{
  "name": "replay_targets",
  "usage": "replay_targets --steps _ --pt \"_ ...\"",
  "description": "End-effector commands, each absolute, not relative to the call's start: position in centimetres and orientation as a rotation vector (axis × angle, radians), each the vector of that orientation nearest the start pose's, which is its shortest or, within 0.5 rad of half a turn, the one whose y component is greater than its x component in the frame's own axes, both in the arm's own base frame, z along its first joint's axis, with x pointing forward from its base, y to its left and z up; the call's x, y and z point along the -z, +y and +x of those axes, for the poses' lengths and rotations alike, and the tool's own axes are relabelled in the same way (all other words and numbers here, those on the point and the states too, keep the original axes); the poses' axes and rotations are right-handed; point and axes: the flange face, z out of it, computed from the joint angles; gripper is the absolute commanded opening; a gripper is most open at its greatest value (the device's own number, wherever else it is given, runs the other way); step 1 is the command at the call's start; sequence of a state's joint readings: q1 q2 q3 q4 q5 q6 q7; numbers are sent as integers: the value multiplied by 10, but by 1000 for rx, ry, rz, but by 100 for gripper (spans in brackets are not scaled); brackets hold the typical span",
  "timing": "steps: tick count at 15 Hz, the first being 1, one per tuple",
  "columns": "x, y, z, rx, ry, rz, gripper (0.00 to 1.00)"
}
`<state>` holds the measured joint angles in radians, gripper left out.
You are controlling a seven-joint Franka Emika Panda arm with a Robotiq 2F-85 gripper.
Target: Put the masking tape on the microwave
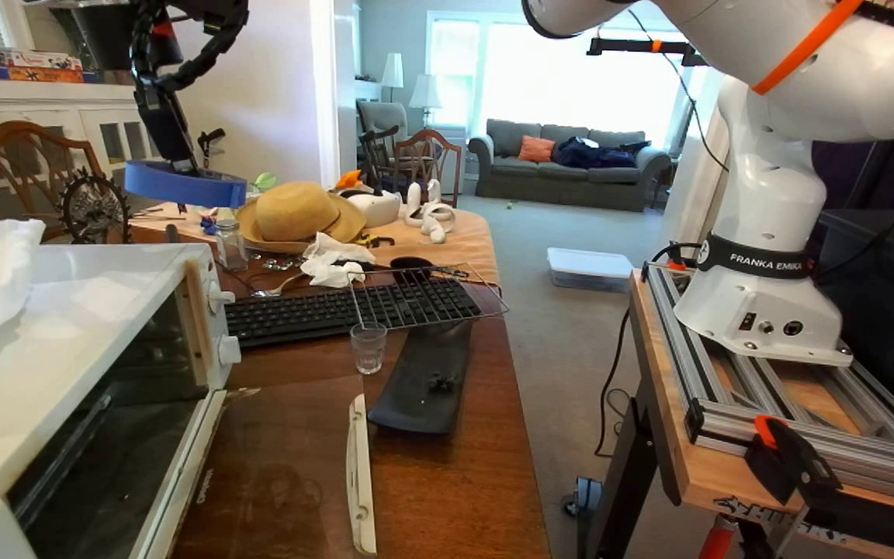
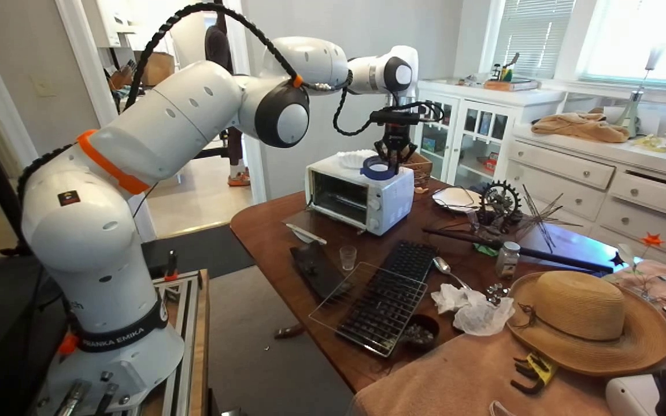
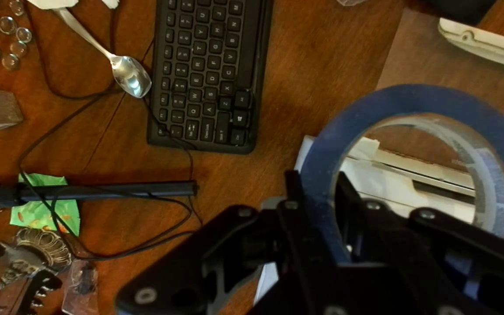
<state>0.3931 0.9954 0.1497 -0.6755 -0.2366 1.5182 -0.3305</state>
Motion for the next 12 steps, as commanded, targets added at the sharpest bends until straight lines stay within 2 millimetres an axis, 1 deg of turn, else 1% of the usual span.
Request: replay_targets --steps 1,4,6,8,12 --pt "-340 341 696 -226 -1285 -3021 5" --pt "-325 353 696 -206 -1319 -3020 5" --pt "-321 361 697 -164 -1335 -3028 5" --pt "-320 369 698 -112 -1360 -3043 5" --pt "-327 383 697 -40 -1426 -3049 5"
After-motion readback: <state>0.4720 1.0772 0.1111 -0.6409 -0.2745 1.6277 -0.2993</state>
